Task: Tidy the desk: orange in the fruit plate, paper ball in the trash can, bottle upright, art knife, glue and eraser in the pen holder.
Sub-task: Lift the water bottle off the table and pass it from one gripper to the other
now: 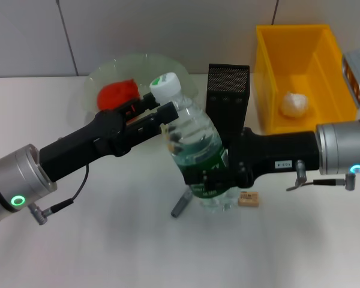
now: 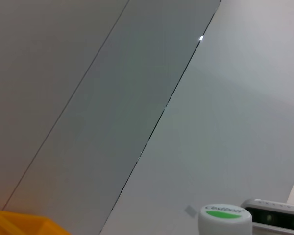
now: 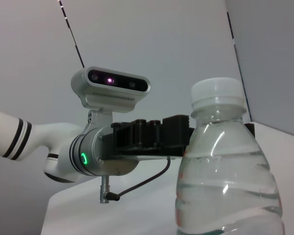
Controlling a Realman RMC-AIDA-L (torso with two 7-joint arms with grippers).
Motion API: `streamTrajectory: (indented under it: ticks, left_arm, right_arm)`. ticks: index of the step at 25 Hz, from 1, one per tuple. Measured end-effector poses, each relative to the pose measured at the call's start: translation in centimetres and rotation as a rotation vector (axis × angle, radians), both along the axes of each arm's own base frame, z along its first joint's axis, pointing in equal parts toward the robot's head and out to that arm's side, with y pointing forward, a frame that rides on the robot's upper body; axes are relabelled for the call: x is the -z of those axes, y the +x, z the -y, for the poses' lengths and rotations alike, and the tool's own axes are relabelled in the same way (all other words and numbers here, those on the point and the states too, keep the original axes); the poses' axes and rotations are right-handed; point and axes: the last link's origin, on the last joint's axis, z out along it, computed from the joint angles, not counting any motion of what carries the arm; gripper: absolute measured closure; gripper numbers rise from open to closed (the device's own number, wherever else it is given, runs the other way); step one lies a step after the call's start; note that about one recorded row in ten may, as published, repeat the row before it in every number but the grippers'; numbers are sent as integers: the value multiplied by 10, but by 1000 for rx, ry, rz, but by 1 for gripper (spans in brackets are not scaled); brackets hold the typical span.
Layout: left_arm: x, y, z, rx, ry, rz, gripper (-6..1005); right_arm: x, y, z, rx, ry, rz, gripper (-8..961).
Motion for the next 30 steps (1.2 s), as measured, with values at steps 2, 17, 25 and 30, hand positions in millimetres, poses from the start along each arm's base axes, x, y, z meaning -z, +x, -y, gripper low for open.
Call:
streamTrajectory:
  ticks: [2, 17, 25, 30]
  left_arm:
    - [2, -3, 4, -10, 0, 1, 289]
    - [16, -5, 14, -1, -14, -14, 290]
    - [20, -8, 17, 9, -17, -42, 290]
    - [20, -8, 17, 12, -8, -47, 290]
  right_arm:
    - [3, 5, 3, 5, -3, -1, 194]
    - [13, 26, 19, 14, 1, -1, 195]
    - [19, 31, 22, 17, 7, 4, 194]
    - [20, 31, 23, 18, 7, 5, 194]
